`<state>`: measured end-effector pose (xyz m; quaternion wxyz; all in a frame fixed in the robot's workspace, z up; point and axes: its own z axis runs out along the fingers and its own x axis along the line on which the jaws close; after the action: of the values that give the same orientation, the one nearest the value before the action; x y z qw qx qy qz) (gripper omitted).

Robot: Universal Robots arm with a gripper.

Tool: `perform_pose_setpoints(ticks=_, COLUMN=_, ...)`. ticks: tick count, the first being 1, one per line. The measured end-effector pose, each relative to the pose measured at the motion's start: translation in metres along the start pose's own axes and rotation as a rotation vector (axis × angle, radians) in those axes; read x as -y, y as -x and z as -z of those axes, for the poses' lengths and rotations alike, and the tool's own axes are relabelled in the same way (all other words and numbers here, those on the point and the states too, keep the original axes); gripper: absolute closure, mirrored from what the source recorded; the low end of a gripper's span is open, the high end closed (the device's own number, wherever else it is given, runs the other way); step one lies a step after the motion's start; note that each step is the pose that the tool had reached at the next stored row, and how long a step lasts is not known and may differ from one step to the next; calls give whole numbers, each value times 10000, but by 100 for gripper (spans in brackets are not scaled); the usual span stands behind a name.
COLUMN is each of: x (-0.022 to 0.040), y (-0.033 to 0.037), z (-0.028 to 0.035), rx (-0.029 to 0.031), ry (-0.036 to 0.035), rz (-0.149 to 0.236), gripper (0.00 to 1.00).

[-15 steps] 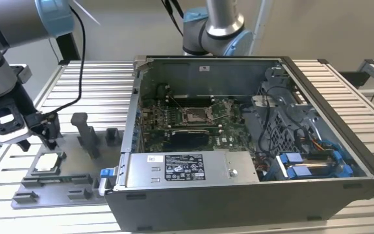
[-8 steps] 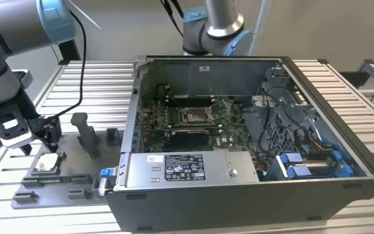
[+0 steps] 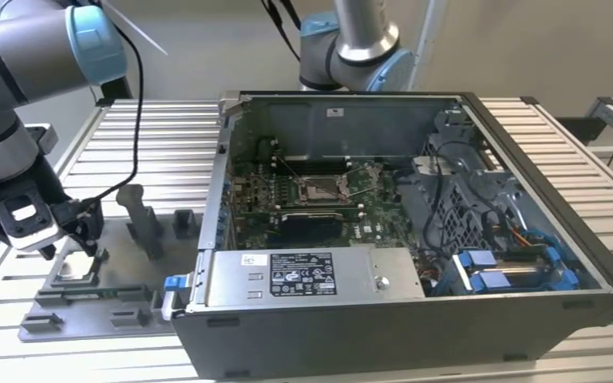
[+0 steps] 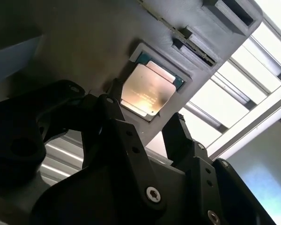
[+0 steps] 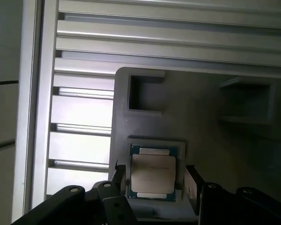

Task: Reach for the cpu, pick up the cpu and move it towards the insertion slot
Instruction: 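Pick up the cpu and move it towards the insertion slot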

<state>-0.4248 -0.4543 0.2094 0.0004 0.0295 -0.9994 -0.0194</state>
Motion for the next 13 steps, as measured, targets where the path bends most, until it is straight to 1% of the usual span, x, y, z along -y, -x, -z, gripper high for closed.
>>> perform_pose_setpoints(ticks=5, x=14, y=-3, z=-89, rx=1, ry=1, rz=0, gripper=0)
perform_pose_setpoints(ticks=10, x=46, y=-5, z=-177, rx=2, ry=1, rz=2, gripper=0)
perform_pose_setpoints(ticks=13, x=48, y=-6, z=-200, rx=0, ry=0, rz=7, gripper=0)
